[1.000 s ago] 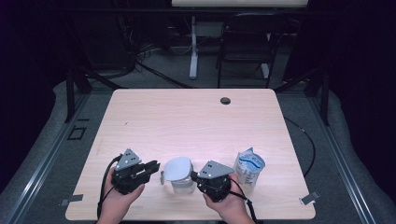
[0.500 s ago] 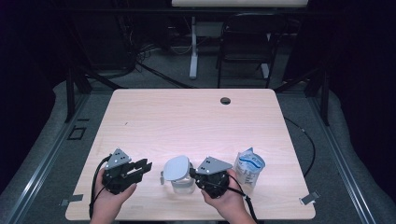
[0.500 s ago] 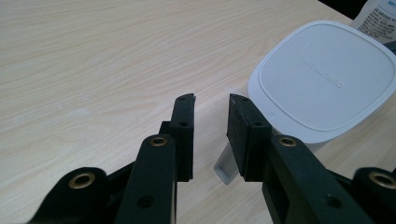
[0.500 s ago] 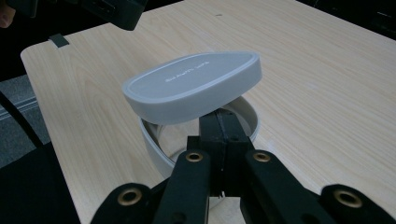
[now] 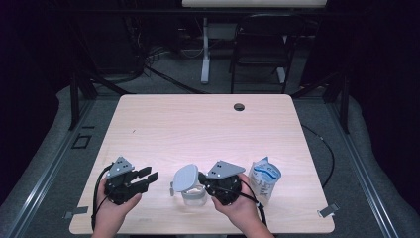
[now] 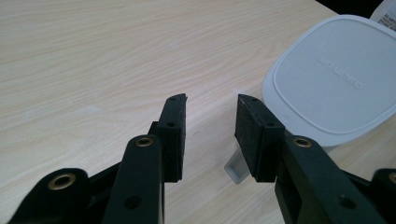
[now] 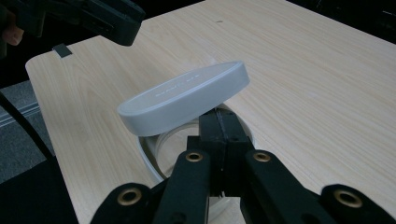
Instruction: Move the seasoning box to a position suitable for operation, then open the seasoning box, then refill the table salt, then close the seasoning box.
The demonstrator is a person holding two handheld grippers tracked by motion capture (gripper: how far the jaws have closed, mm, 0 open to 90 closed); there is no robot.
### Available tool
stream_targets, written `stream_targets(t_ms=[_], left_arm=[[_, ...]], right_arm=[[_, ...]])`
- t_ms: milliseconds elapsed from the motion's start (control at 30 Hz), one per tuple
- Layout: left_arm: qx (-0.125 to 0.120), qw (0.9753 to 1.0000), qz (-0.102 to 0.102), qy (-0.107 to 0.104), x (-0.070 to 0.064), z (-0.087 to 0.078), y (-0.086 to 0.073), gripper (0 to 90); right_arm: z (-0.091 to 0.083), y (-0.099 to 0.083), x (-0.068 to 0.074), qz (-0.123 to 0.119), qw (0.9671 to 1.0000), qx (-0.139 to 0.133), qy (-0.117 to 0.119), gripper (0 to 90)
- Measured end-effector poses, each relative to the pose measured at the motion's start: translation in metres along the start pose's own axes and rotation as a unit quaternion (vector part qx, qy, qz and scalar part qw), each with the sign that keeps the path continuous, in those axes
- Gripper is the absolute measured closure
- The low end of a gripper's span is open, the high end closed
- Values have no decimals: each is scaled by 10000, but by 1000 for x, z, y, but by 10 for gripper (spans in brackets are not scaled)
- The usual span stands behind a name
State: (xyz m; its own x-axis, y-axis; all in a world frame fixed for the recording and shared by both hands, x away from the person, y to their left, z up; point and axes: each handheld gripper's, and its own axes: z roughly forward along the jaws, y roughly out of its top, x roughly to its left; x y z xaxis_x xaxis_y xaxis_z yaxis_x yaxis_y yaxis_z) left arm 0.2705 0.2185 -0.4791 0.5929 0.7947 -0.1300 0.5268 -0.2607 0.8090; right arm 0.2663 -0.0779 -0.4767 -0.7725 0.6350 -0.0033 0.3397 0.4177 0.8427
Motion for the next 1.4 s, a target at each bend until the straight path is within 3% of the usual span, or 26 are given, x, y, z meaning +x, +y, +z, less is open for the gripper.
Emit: stream_targets(t_ms=[867,1400], left_arm=[[25,9997,-237,53,8,-6,-2,590],[121,9997,-188,62,10,-1,-3,617]], right_arm=[[6,11,10,-117,9999,-26,36,900],[6,17,14,-120,9998,-146,112,900]])
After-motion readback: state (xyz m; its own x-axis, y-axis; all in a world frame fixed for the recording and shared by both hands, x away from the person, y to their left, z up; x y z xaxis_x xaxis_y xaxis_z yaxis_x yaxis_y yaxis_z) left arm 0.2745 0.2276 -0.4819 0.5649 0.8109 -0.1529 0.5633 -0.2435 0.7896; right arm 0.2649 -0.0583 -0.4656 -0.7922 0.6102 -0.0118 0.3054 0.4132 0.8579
